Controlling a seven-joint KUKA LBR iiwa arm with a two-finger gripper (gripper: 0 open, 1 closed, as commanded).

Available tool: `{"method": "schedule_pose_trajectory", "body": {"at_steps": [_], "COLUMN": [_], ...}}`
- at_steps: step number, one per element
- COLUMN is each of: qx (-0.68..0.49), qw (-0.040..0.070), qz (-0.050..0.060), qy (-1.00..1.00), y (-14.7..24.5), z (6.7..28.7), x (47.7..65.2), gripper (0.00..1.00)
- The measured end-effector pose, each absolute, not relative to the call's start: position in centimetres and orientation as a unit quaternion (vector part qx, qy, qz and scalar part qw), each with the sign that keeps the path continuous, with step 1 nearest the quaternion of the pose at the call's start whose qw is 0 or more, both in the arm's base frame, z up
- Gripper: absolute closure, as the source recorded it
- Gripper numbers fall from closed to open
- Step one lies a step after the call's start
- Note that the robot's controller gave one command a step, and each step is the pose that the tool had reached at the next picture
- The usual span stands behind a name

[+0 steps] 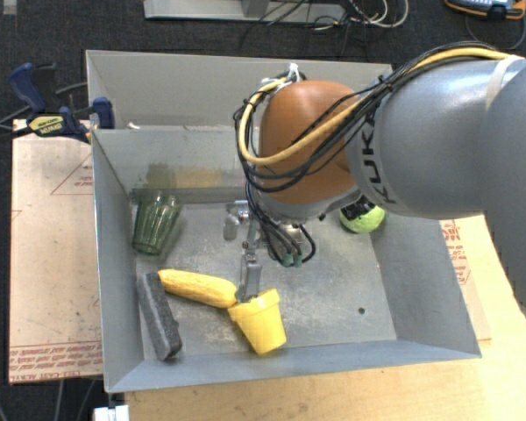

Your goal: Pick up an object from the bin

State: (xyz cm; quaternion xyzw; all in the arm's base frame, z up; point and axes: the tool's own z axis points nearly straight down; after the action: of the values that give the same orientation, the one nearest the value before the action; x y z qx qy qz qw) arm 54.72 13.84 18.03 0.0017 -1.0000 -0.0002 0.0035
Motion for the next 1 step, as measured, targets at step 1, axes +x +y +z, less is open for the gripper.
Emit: {"method": "schedule_pose_trajectory", "body": {"at_steps": [1], "qx": [0.0], "qw": [0.0], "qz": [-0.001], "qy": [-1.0], "y": [13.76], "z": [18.48], "x": [54.9], "gripper": [0.0]}}
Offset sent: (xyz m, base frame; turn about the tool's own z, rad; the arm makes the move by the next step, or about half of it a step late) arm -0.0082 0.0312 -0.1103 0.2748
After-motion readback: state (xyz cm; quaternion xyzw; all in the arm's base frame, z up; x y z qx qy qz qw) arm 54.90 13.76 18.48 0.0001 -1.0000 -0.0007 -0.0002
